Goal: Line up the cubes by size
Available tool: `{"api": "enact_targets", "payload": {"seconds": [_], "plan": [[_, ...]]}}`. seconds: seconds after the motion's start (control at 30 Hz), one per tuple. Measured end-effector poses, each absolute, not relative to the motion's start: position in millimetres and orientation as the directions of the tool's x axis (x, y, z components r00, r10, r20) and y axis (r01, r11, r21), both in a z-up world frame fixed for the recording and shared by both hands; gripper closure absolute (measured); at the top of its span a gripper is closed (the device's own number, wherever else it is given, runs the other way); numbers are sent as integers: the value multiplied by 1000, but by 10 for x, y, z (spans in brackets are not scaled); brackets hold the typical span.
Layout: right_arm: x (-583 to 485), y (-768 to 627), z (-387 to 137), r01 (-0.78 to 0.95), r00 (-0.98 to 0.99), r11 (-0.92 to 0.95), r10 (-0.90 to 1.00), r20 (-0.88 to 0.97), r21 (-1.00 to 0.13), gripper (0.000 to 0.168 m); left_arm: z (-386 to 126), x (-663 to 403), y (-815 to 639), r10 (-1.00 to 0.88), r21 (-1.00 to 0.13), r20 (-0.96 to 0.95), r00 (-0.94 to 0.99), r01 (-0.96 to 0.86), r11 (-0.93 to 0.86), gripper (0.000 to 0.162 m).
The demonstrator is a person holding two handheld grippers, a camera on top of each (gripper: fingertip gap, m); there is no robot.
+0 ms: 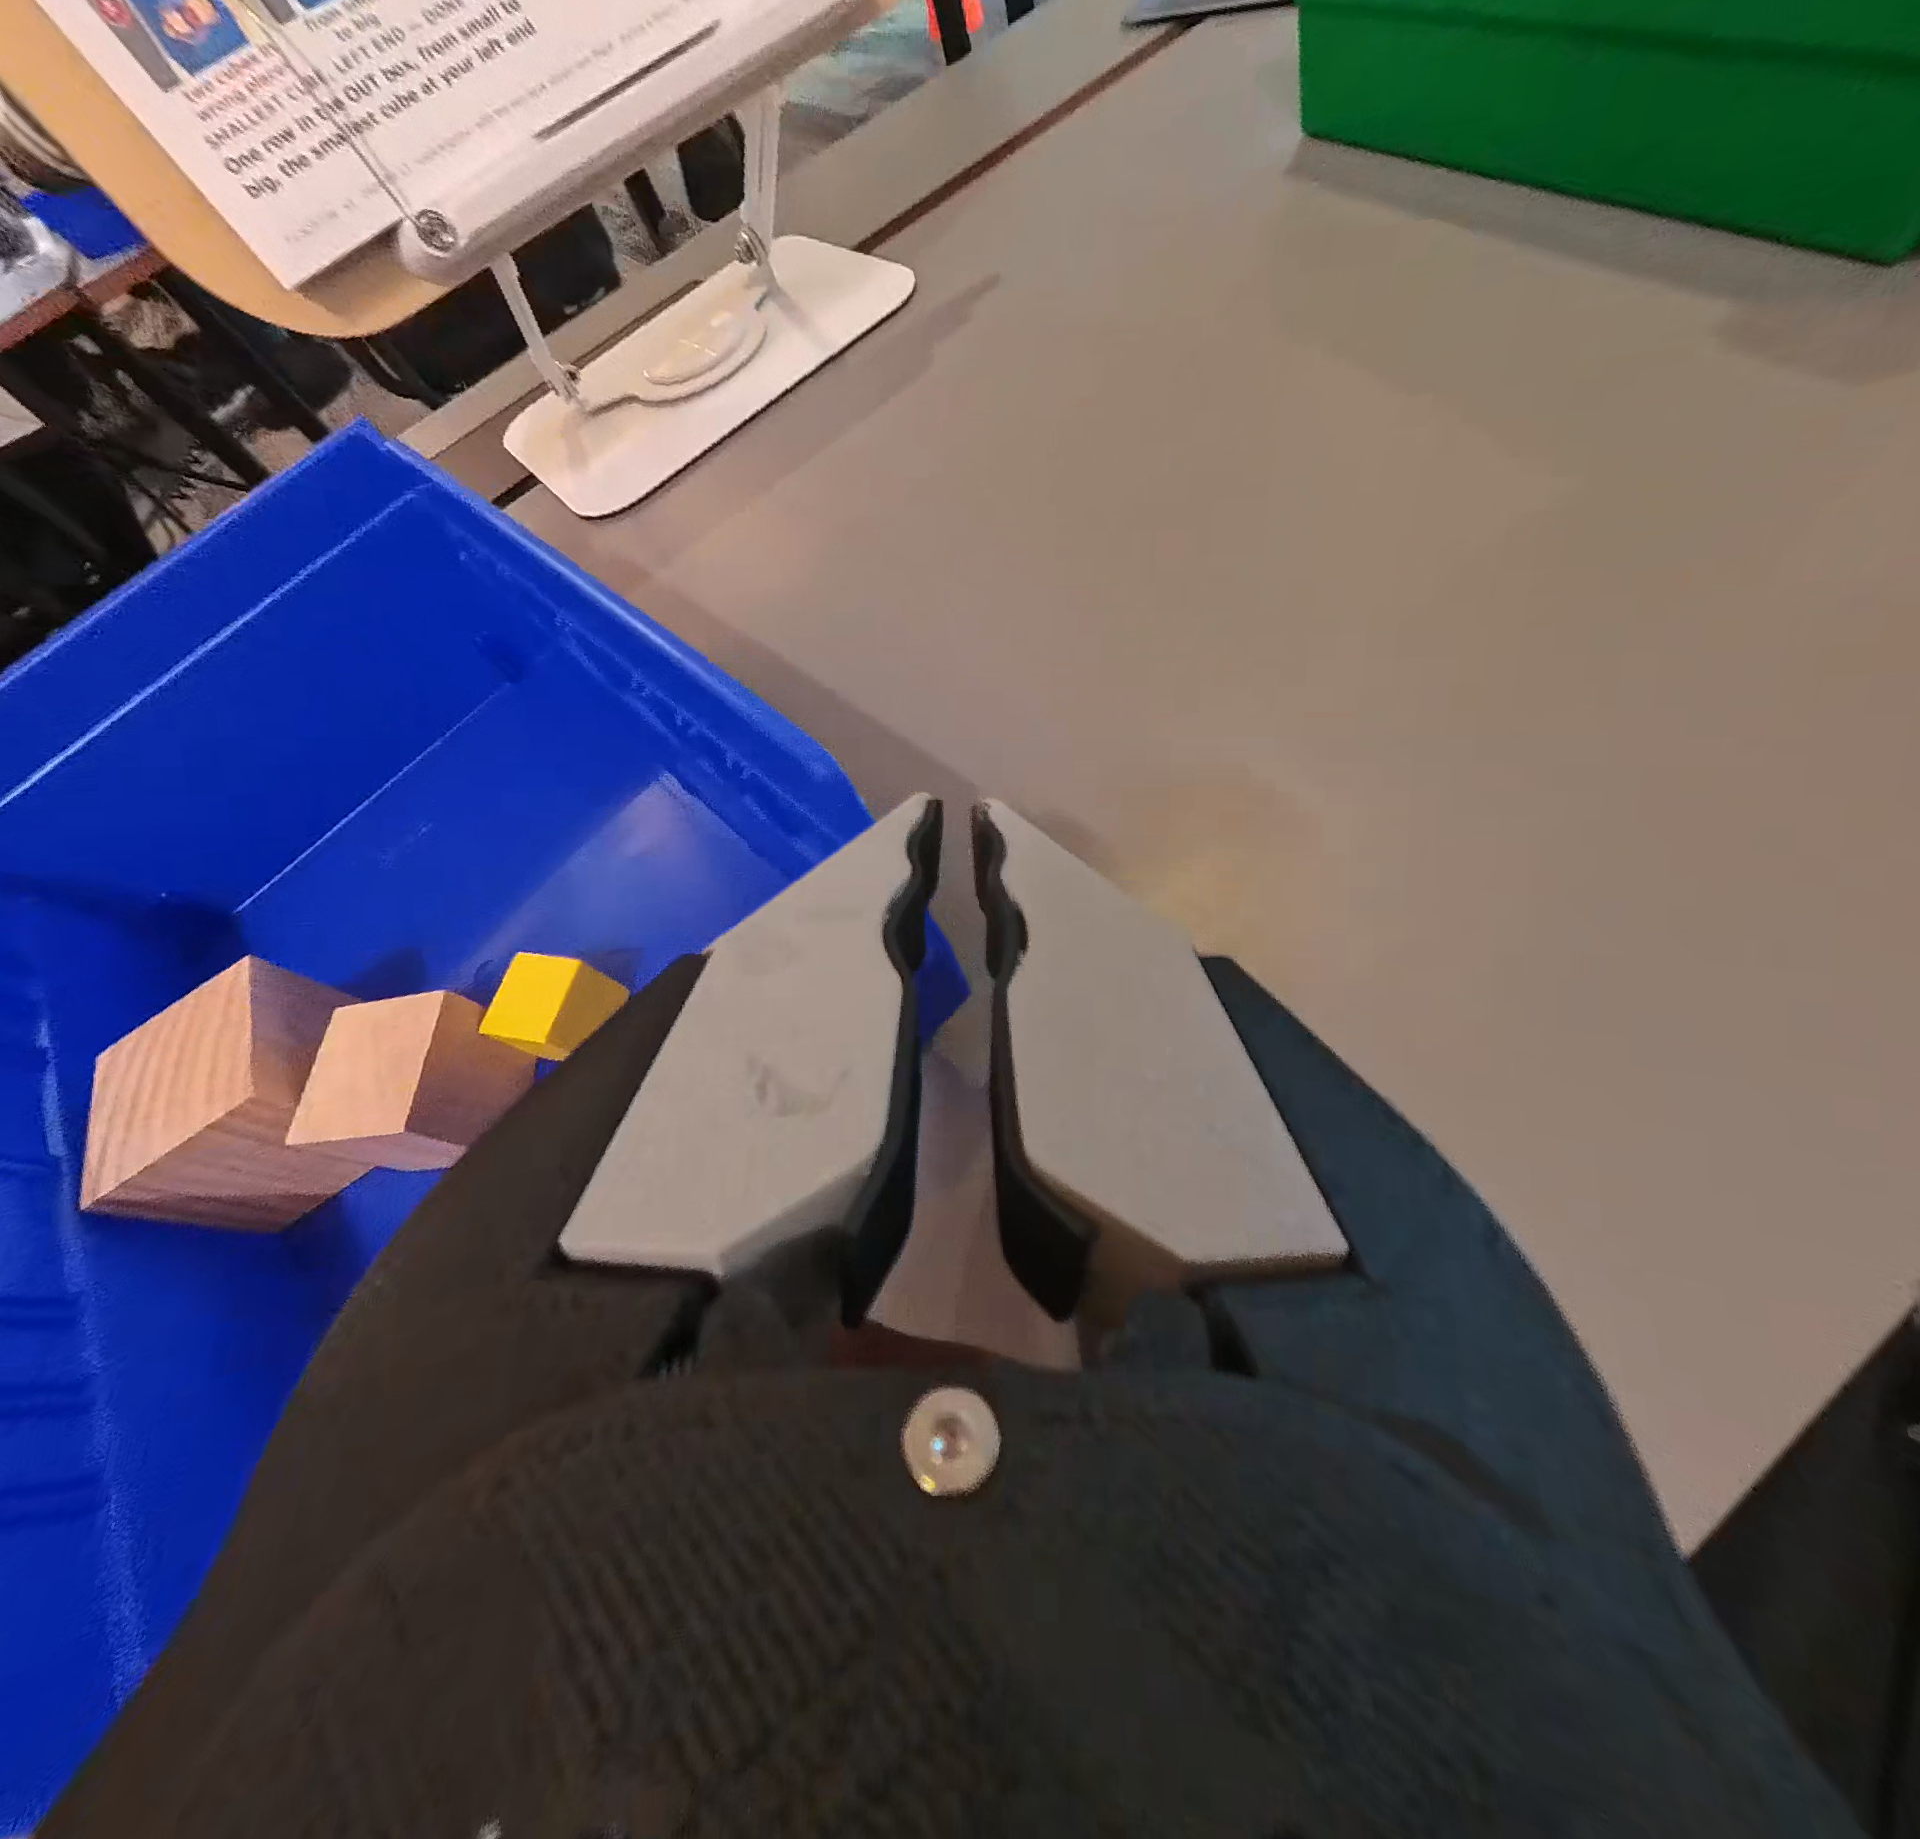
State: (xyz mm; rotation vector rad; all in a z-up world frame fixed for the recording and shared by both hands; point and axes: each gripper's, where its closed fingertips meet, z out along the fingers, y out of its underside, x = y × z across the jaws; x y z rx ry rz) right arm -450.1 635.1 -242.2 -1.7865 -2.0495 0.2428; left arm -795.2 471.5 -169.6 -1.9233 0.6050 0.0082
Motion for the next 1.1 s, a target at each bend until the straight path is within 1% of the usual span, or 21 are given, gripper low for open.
{"api": "enact_targets", "payload": {"seconds": [0.1, 0.17, 0.2, 0.23, 0.27, 0.3, 0.37, 0.47, 0.5, 0.57, 0.63, 0.7, 0.77, 0.87, 0.9, 0.93, 1.0, 1.03, 1.1], "plan": [[-4535, 6361, -2425, 904, -84, 149, 981, 176, -401, 150, -1717, -7959, 4727, -397, -844, -304, 866, -438, -310, 156], [-4531, 6370, -2427, 909, -62, 130, 982, 180, -397, 149, -1691, -7962, 4694, -400, -843, -300, 866, -437, -314, 146], [-4515, 6359, -2414, 911, -48, 114, 984, 173, -395, 145, -1675, -7969, 4664, -405, -844, -291, 867, -432, -319, 142], [-4515, 6340, -2370, 904, -34, 99, 987, 160, -416, 133, -1656, -7983, 4626, -413, -844, -278, 867, -426, -326, 134], [-4527, 6337, -2287, 885, -14, 83, 988, 153, -458, 130, -1638, -8014, 4585, -423, -839, -271, 865, -427, -336, 124], [-4539, 6346, -2174, 857, 10, 70, 988, 153, -510, 129, -1611, -8077, 4552, -427, -828, -279, 860, -441, -348, 120], [-4574, 6365, -1865, 773, 71, 56, 982, 174, -632, 127, -1515, -8296, 4542, -421, -781, -362, 832, -517, -351, 119], [-4639, 6230, -1300, 578, 130, 97, 969, 208, -810, 131, -1380, -8691, 4667, -438, -655, -507, 742, -662, -363, 119], [-4658, 6130, -1128, 504, 131, 115, 969, 208, -856, 134, -1362, -8790, 4739, -457, -622, -518, 723, -685, -380, 120], [-4682, 5923, -871, 382, 127, 136, 972, 197, -914, 138, -1384, -8894, 4903, -494, -599, -449, 744, -661, -452, 120], [-4701, 5739, -745, 313, 118, 145, 975, 190, -939, 140, -1502, -8858, 5027, -567, -572, -354, 744, -652, -498, 119], [-4736, 5566, -700, 271, 95, 157, 977, 188, -950, 141, -1681, -8896, 5148, -626, -484, -350, 697, -707, -516, 122], [-4769, 5422, -708, 257, 70, 165, 980, 189, -952, 140, -1898, -8962, 5208, -722, -343, -381, 578, -813, -471, 128], [-4811, 5259, -737, 234, 28, 161, 985, 172, -959, 140, -2217, -9058, 5140, -878, -107, -356, 320, -947, -302, 126], [-4819, 5233, -761, 237, 19, 154, 986, 163, -959, 140, -2265, -9067, 5137, -905, -62, -346, 249, -968, -243, 125], [-4824, 5222, -789, 243, 16, 148, 988, 157, -959, 140, -2275, -9036, 5153, -920, -56, -337, 201, -979, -194, 129], [-4823, 5219, -852, 259, 16, 140, 989, 149, -956, 139, -2235, -8955, 5206, -932, -87, -323, 164, -986, -143, 138], [-4818, 5220, -881, 263, 18, 135, 989, 145, -955, 139, -2227, -8956, 5214, -937, -81, -308, 163, -986, -145, 137], [-4805, 5215, -927, 265, 16, 122, 991, 131, -957, 140, -2253, -9012, 5204, -948, -31, -288, 136, -991, -132, 127]]}}
